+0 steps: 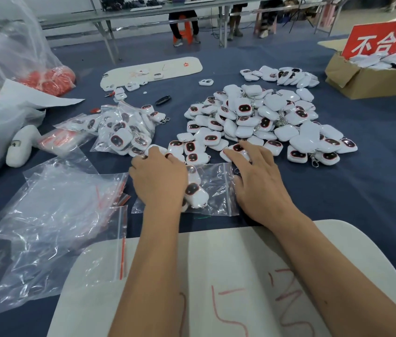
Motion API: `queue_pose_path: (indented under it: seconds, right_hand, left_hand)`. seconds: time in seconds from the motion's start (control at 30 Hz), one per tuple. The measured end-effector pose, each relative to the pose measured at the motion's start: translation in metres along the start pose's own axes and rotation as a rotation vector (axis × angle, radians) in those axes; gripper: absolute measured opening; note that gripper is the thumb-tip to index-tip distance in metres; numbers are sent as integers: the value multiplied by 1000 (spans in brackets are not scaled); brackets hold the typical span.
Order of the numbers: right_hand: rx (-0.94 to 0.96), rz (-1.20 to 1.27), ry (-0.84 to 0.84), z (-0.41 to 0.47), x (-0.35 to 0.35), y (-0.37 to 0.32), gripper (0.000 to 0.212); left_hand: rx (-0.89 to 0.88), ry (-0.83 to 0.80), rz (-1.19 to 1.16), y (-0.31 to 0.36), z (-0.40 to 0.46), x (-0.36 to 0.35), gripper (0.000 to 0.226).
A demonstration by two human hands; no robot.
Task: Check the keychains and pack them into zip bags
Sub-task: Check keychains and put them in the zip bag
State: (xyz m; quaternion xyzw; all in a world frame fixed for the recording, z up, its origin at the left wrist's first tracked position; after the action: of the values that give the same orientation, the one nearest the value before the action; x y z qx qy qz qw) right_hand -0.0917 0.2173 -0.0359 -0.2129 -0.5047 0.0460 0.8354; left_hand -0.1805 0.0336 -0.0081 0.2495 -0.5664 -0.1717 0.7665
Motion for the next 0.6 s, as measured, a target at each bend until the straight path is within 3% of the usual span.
queue_pose_path:
  seconds: [0.2,0.4,0.6]
  right_hand:
    - [-12,-3,-1,1,-3,2,59]
    - [-29,-5,5,1,-1,1,57]
    - [-52,-4,6,0,2,-1,54]
  left_hand:
    - [-56,-163,174,5,15,-11,65]
    - [-189,-273,321,19,42,-29,32]
    - [-368,-279,87,48,32,-31,18]
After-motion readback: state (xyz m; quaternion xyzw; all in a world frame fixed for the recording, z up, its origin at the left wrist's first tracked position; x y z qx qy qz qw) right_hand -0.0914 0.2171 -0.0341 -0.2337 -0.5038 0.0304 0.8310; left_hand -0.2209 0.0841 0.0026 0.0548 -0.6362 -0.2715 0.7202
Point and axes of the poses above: each hand's wrist, its own z-axis towards the middle knuckle, its own x-axis out of the back of the hand, y = z × x, the point moved 6 cm from there along z, towards the middle knuckle, and after that the axes turned 9 degrees about y, right-handed, at the moved point
